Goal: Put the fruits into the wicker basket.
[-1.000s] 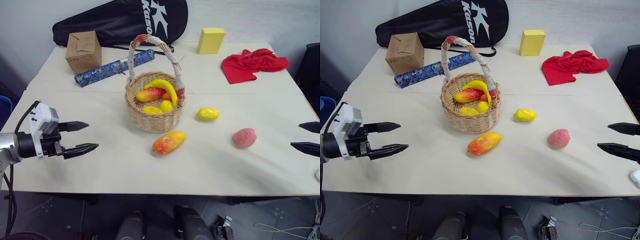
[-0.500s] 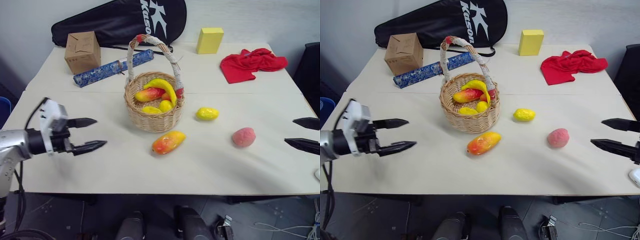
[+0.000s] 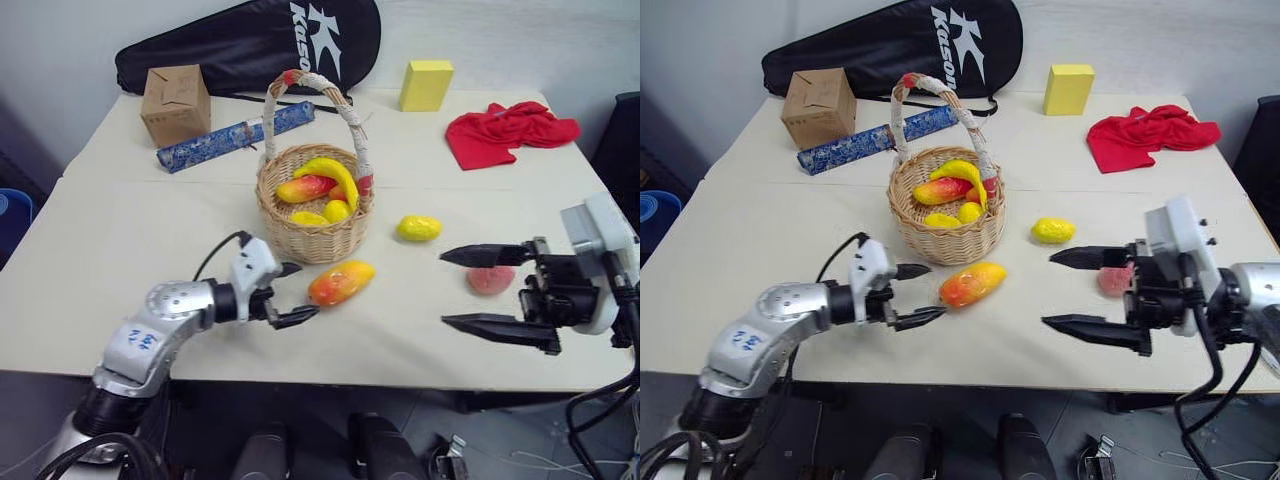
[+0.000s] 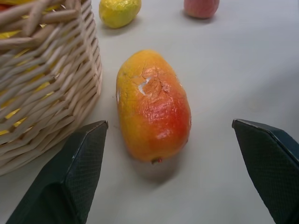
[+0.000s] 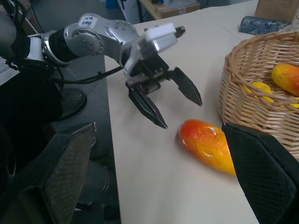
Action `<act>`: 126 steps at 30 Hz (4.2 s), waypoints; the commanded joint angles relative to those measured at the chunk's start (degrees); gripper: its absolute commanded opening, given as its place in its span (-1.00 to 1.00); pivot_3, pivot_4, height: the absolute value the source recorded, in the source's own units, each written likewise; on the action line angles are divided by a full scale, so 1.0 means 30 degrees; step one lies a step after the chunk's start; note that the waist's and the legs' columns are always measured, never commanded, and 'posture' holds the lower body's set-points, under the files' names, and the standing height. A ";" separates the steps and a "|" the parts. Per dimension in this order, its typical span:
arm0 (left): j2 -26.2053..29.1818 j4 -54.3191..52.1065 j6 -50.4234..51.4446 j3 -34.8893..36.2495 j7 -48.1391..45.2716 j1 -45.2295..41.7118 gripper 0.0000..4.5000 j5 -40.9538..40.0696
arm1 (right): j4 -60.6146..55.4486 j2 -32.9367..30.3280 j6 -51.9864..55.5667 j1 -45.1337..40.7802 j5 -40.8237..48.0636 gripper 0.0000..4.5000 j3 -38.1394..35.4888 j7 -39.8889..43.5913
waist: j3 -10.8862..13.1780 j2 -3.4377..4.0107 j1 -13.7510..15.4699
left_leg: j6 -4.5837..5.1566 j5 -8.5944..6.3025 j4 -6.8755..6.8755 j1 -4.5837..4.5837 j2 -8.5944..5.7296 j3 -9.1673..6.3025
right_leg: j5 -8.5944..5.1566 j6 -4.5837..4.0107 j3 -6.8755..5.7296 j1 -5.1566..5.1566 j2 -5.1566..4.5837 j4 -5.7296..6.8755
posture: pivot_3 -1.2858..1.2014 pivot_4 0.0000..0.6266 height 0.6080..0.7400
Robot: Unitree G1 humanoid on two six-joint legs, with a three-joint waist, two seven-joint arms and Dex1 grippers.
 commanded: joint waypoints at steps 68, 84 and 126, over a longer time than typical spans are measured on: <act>0.6049 0.0246 0.2324 0.8746 -0.7487 -0.4466 0.99 -0.7108 | 1.2223 0.3419 -0.9522 -0.7340 -1.4676 1.00 0.9132 -0.3939 | 0.0033 -0.0042 -0.0582 | -0.0085 0.0074 0.0000 -0.0081 -0.0033 -0.0043 | -0.0003 0.0000 -0.0040 -0.0083 -0.0034 0.0023 | 0.03 -0.52 1.00; 0.6893 -0.0202 0.1620 0.9127 -0.6568 -0.3775 1.00 -0.7435 | 2.5776 0.7986 -1.5470 -1.4593 -2.1515 0.59 1.3341 -0.3052 | 0.0035 -0.0043 -0.0635 | -0.0090 0.0081 -0.0006 -0.0106 -0.0031 -0.0043 | -0.0005 -0.0005 -0.0054 -0.0101 -0.0019 0.0041 | 0.03 -0.52 1.00; 0.7238 0.0145 0.1038 1.1241 -0.4510 -0.2429 1.00 -0.7733 | 3.3517 1.3649 -1.0576 -2.6098 -1.7802 0.98 0.8491 0.0488 | 0.0035 -0.0040 -0.1200 | -0.0241 0.0191 0.0068 -0.0636 -0.0014 -0.0001 | -0.0019 -0.0040 -0.0072 -0.0726 -0.0014 0.0328 | 0.03 -0.52 1.00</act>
